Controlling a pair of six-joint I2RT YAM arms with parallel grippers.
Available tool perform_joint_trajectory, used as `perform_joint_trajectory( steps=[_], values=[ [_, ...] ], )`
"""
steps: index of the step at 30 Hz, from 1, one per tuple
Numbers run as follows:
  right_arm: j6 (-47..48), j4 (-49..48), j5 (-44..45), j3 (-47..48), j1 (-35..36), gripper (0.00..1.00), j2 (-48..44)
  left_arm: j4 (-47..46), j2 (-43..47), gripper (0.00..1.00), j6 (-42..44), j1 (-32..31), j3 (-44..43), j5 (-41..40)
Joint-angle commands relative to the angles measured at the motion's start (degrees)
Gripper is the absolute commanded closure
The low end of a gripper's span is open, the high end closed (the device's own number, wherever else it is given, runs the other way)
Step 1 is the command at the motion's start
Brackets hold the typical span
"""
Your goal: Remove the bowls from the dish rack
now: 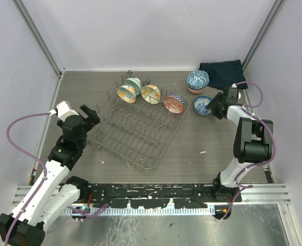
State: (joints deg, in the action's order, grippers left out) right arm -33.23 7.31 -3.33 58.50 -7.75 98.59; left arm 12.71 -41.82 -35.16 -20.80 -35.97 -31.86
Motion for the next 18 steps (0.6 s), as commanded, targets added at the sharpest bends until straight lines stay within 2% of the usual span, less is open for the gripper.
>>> perform_joint_trajectory(
  steps=[1,6,9,11,15,18],
  values=[
    [-0.41,-2.20,1.05,-0.28,-0.33,0.39,-4.87,-1.86,0.44,0.02,0.34,-0.15,-0.42,-0.66],
    [-0.22,-1.86,3.17,-1.17,-0.32,0.32,-7.01,-1.81,0.26,0.02,0.35,-0.12,-0.42,-0.66],
    [0.04,-1.28,5.07,-1.41,-0.28,0.22,-8.59,-1.83,0.25,0.02,0.35,-0.12,-0.42,-0.66],
    [0.17,-0.99,6.58,-1.78,-0.30,0.11,-10.19,-1.86,0.21,0.02,0.35,-0.12,-0.42,-0.66],
    [2.11,-1.83,10.80,-3.32,1.15,0.08,-15.69,-1.91,0.26,0.02,0.31,-0.12,-0.42,-0.66],
    [6.05,-3.51,14.38,-3.87,5.65,0.10,-20.08,-1.90,0.12,0.02,0.35,-0.12,-0.42,-0.66]
  ],
)
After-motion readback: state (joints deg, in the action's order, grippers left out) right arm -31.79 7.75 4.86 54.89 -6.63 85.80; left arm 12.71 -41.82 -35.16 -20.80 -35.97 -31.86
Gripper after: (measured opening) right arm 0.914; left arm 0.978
